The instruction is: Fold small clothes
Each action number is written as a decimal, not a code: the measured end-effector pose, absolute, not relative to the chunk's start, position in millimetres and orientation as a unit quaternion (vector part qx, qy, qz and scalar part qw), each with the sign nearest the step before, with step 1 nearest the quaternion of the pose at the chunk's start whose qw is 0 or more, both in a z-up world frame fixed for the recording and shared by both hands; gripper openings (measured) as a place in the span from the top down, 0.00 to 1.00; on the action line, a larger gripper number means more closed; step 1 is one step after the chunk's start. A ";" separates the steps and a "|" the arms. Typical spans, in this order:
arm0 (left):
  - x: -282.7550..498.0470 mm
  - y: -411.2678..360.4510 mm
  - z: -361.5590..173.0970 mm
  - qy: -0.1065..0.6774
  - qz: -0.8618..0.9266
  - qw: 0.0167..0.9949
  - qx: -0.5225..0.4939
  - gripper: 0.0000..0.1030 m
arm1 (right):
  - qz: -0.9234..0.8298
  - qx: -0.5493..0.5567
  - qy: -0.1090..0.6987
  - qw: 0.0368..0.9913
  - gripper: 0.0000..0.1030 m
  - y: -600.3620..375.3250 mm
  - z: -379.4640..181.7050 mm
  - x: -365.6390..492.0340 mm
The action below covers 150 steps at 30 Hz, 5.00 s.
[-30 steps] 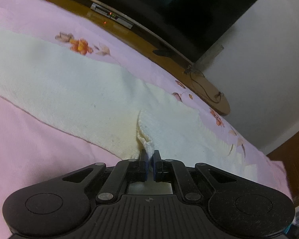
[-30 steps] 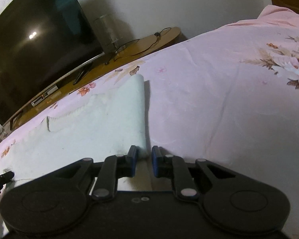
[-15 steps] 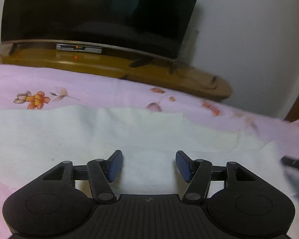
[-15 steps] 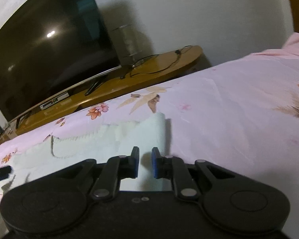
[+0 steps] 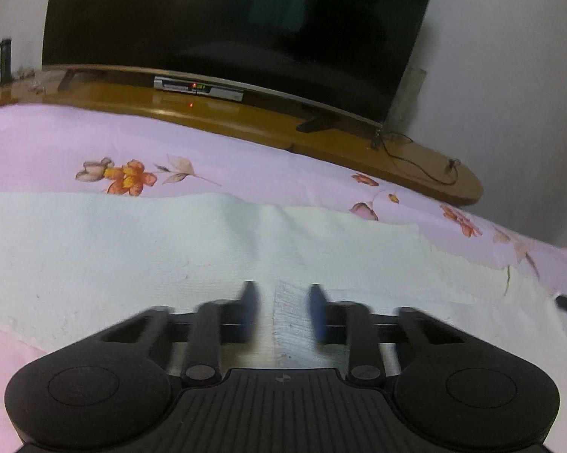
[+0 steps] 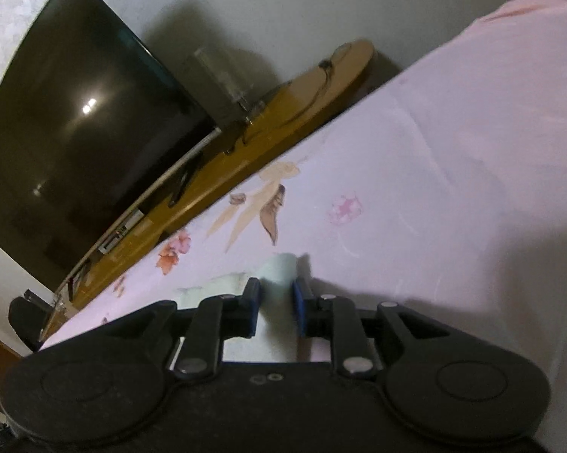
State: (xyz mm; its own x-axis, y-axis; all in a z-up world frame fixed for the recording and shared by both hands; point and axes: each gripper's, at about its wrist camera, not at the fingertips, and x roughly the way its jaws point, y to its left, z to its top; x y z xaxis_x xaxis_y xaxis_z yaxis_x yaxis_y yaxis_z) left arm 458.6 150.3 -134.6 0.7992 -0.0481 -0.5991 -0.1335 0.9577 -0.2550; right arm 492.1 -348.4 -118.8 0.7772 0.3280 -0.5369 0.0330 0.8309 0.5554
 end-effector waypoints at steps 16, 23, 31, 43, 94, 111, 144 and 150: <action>445.0 162.4 -117.1 0.289 0.067 0.944 -0.147 0.67 | 0.056 0.223 0.302 0.925 0.81 -347.2 -103.7 481.0; 457.9 119.8 -130.8 0.317 0.005 0.942 -0.109 0.63 | 0.066 0.174 0.323 0.928 0.94 -331.7 -106.9 496.8; 392.9 183.3 -108.4 0.265 0.071 0.943 -0.188 0.10 | 0.059 0.175 0.297 0.937 0.80 -334.7 -82.8 437.4; 264.1 412.6 -161.4 0.155 0.212 0.798 -0.543 0.54 | 0.034 0.167 0.317 0.933 0.80 -299.7 -78.6 340.9; 431.1 10.4 -109.7 0.329 -0.170 0.925 -0.090 0.78 | 0.016 0.255 0.307 0.917 0.70 -350.0 -53.5 291.1; 368.1 195.0 -118.5 0.323 0.004 0.937 -0.135 0.35 | 0.109 0.386 0.383 0.832 0.77 -237.4 -114.9 411.7; 401.1 161.5 -126.6 0.331 0.028 0.933 -0.138 0.36 | 0.094 0.277 0.249 0.923 0.95 -264.3 -21.9 403.5; 400.9 175.6 -128.7 0.325 0.029 0.929 -0.172 0.45 | 0.095 0.267 0.278 0.918 0.94 -272.3 -39.0 402.7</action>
State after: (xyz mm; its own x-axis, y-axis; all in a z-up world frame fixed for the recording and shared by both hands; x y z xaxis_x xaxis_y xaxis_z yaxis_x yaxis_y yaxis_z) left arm 400.9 175.6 -128.7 0.7866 -0.0573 -0.6148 -0.1661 0.9394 -0.3000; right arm 402.7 -272.3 -39.0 0.8281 0.3217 -0.4591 -0.0254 0.8396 0.5426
